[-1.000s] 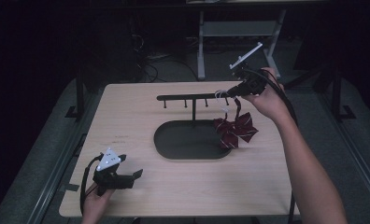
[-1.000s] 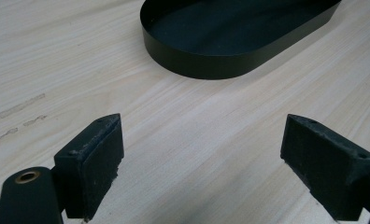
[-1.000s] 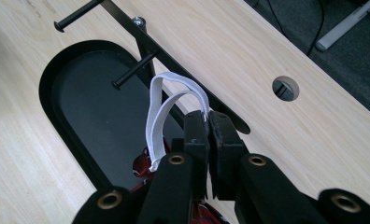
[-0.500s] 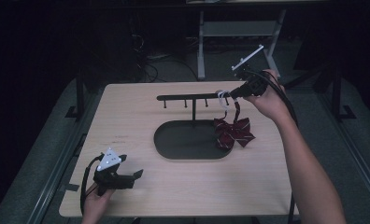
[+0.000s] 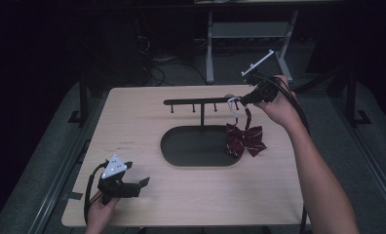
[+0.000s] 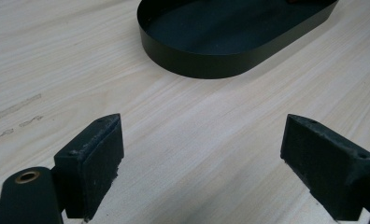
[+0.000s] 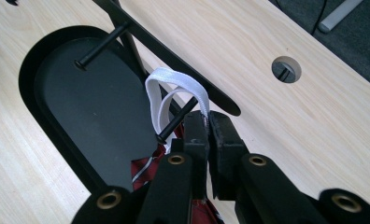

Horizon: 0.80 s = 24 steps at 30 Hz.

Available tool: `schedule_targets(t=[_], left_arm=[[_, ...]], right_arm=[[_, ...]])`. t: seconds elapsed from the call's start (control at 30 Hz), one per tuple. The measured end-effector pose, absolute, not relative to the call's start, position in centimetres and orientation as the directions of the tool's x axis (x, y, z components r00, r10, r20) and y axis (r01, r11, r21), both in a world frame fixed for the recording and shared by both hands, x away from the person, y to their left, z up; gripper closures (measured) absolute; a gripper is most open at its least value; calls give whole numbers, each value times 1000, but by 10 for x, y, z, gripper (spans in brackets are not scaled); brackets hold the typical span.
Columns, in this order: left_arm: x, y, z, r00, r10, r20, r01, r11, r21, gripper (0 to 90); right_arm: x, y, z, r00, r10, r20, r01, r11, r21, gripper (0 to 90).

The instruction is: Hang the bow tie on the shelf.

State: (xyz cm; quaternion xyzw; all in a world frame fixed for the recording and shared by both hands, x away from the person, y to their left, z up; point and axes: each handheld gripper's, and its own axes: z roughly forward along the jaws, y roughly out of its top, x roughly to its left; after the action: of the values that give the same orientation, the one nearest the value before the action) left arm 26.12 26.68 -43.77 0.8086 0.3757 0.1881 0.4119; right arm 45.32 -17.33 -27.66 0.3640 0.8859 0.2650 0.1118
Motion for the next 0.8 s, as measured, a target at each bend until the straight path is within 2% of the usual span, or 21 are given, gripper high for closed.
schedule_targets(t=[0.47, 0.8], left_arm=[[261, 267, -438, 647, 763, -6, 451, -376, 810, 131], [262, 267, -438, 646, 764, -6, 451, -375, 810, 130]], right_arm=[[454, -178, -281, -705, 709, 2, 596, 592, 542, 858], [455, -180, -287, -704, 710, 14, 604, 587, 539, 812]])
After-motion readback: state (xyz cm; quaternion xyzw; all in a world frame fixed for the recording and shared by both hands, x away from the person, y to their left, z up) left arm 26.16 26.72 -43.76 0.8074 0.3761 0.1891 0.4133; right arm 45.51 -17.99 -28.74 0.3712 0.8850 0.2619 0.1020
